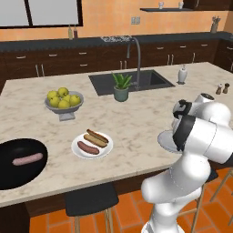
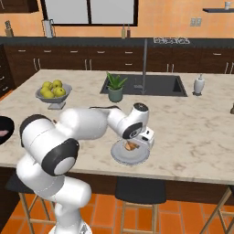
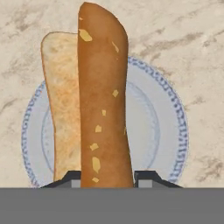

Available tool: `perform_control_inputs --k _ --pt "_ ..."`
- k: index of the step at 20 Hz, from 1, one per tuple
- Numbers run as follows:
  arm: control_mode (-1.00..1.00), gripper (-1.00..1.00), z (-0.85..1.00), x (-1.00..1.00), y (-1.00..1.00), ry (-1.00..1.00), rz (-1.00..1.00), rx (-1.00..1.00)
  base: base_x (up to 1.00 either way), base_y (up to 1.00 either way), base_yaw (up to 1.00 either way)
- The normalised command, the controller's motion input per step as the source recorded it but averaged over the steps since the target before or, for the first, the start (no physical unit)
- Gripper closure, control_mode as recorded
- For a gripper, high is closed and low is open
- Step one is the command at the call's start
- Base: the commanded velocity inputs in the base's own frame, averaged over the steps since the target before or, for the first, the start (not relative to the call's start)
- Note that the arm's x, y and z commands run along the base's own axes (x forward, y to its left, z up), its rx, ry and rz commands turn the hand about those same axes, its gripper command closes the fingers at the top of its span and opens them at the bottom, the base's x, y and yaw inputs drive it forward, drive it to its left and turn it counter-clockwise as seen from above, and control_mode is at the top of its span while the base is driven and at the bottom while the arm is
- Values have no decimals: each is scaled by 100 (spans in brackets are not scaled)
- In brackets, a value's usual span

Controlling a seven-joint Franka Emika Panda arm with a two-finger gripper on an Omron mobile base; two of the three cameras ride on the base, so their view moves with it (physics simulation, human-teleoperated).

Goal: Place one bun and one sausage from the bowl on each plate.

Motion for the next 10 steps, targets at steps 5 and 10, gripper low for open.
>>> perform_control_inputs --k 5,10 --pt "-100 100 -22 1 -19 -1 3 0 0 0 0" --pt "-100 100 -20 6 0 0 5 0 0 0 0"
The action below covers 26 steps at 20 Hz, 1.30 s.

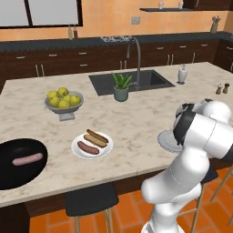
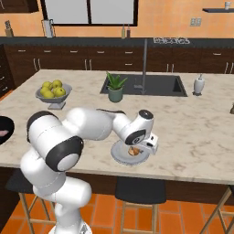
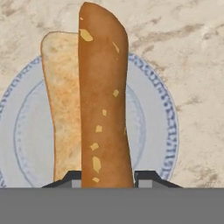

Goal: Place one bun and one sausage from the bowl on each plate.

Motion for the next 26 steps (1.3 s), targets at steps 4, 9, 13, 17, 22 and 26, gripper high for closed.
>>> perform_control_inputs --k 4,9,13,17,22,26 --pt "-100 -100 -8 0 0 0 3 0 0 0 0" --pt "-100 -100 0 0 0 -1 0 0 0 0 0" --pt "-100 -100 5 0 0 -4 0 0 0 0 0" --pt "-100 -100 1 0 -1 3 -1 -2 0 0 0" --pt "-100 -100 -9 2 0 18 -2 -19 0 0 0" --pt "-100 -100 -26 0 0 12 0 -23 0 0 0"
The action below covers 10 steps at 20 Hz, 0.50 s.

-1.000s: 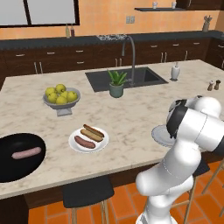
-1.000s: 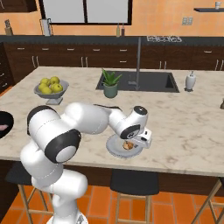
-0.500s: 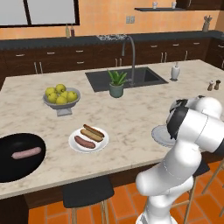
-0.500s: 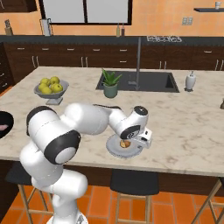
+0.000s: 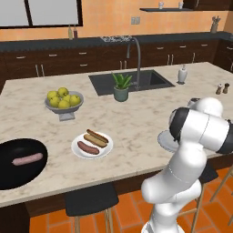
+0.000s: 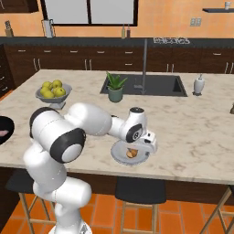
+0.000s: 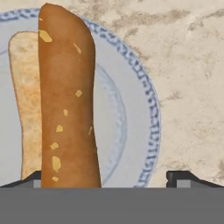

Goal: Place one bun and one sausage from the bowl on each plate.

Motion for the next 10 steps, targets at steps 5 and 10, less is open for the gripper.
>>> perform_control_inputs --k 5,10 --pt "-100 -100 -16 0 0 0 -1 -13 0 0 0" --pt "-100 -100 -9 0 1 0 0 -7 0 0 0"
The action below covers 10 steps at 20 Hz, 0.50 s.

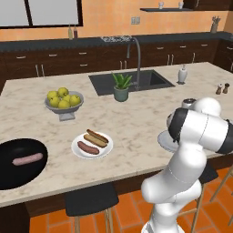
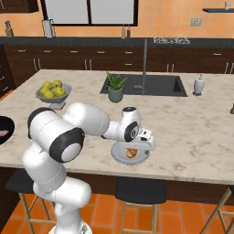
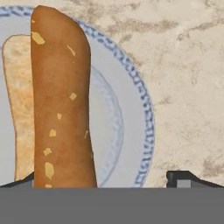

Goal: Place one bun and one sausage from the bowl on each plate.

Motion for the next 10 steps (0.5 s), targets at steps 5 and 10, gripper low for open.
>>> perform_control_inputs --k 5,10 --pt "-100 -100 -28 0 36 -2 0 -3 0 0 0" --pt "-100 -100 -27 0 52 -9 0 -3 0 0 0"
